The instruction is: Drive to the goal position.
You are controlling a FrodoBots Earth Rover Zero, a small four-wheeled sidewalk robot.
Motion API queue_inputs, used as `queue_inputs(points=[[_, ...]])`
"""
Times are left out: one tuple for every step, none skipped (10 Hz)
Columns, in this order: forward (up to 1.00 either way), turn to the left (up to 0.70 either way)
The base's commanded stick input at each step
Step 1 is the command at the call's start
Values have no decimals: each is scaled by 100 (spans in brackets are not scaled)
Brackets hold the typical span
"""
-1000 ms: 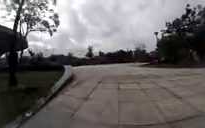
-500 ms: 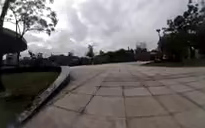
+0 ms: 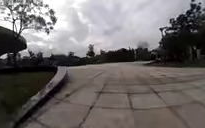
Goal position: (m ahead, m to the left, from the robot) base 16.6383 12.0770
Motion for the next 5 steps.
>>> queue_inputs(points=[[85,0],[85,0],[85,0],[85,0],[85,0]])
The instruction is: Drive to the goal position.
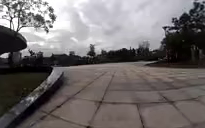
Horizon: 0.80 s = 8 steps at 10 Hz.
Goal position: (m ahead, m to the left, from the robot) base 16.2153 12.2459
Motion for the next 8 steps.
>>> queue_inputs(points=[[85,0],[85,0],[85,0],[85,0],[85,0],[85,0],[85,0],[85,0]])
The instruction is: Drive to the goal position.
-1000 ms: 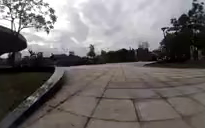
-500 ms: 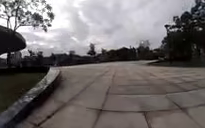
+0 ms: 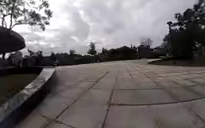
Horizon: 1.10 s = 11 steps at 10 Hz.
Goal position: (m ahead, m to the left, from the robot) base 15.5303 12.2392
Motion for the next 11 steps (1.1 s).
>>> queue_inputs(points=[[85,0],[85,0],[85,0],[85,0],[85,0],[85,0],[85,0],[85,0],[85,1],[85,2],[85,2]])
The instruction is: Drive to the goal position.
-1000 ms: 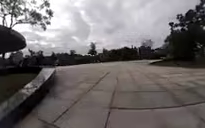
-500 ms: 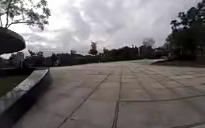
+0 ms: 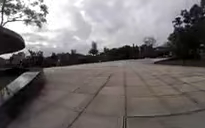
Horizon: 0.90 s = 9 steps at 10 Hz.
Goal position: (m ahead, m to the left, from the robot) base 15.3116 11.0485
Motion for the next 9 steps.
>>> queue_inputs(points=[[85,24],[85,34],[85,29],[85,20],[85,0],[85,0],[85,0],[85,0],[85,0]])
